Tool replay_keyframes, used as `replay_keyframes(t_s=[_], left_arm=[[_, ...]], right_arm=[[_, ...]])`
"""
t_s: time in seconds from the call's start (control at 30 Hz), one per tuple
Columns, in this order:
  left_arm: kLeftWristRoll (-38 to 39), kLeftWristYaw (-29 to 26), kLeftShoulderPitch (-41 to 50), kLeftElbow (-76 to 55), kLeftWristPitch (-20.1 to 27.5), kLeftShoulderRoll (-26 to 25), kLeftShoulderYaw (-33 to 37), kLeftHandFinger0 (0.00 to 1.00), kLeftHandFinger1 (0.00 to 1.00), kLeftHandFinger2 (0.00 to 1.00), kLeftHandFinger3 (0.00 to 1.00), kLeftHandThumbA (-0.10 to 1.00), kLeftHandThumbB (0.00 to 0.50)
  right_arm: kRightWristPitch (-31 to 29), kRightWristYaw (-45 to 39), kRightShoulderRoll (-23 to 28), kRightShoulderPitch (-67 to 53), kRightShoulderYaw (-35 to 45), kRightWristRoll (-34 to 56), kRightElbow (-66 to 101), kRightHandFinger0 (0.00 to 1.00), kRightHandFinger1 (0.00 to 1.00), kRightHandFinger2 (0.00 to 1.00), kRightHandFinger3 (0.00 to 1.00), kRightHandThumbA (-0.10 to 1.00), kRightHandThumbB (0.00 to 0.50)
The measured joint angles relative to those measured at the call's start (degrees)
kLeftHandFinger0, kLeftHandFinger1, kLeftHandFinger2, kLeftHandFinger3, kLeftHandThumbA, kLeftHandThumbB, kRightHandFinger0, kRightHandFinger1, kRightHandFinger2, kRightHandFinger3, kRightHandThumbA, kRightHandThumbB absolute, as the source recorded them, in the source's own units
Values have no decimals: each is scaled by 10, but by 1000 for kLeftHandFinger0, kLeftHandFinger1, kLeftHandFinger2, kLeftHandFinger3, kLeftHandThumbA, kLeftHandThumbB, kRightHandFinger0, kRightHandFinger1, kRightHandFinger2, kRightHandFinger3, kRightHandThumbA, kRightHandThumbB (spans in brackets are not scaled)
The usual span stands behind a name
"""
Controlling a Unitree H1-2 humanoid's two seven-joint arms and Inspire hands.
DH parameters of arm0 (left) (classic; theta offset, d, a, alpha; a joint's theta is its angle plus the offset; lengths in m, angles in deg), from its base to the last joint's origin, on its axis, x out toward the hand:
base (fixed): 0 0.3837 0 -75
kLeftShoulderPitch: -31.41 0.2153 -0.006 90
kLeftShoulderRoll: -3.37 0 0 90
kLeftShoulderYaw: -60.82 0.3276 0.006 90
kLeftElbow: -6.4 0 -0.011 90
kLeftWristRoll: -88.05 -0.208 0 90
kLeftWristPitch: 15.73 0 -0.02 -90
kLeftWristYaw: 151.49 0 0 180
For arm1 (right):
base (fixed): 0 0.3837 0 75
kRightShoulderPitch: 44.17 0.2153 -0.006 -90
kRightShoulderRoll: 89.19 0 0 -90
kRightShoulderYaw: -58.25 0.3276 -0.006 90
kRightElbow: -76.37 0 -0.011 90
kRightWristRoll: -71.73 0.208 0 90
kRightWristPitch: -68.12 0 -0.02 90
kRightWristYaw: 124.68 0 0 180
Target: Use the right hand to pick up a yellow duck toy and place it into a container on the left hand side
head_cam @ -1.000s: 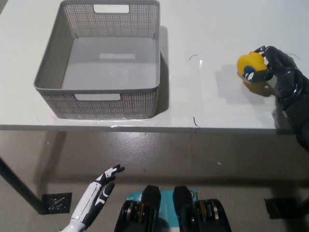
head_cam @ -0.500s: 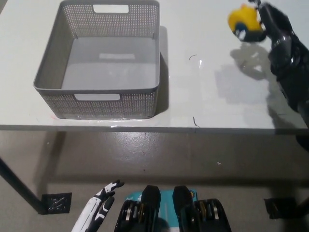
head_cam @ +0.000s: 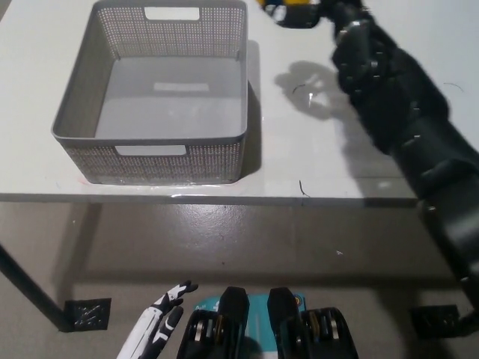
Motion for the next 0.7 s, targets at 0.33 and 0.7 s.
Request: replay_keyframes(t_s=[0.33,0.7], left_arm=[[-4,0,-8,5,1,0,7,1000,1000,1000,1000,1000,292],[-16,-1,-17,6,3,0,16,1000,1000,1000,1000,1000,297]], right_arm=[[-1,11,-77,46,3,1,-16,0,312,690,678,-100,132],[-4,30,-125,48,-2,-2,-43,59,357,630,654,67,154]])
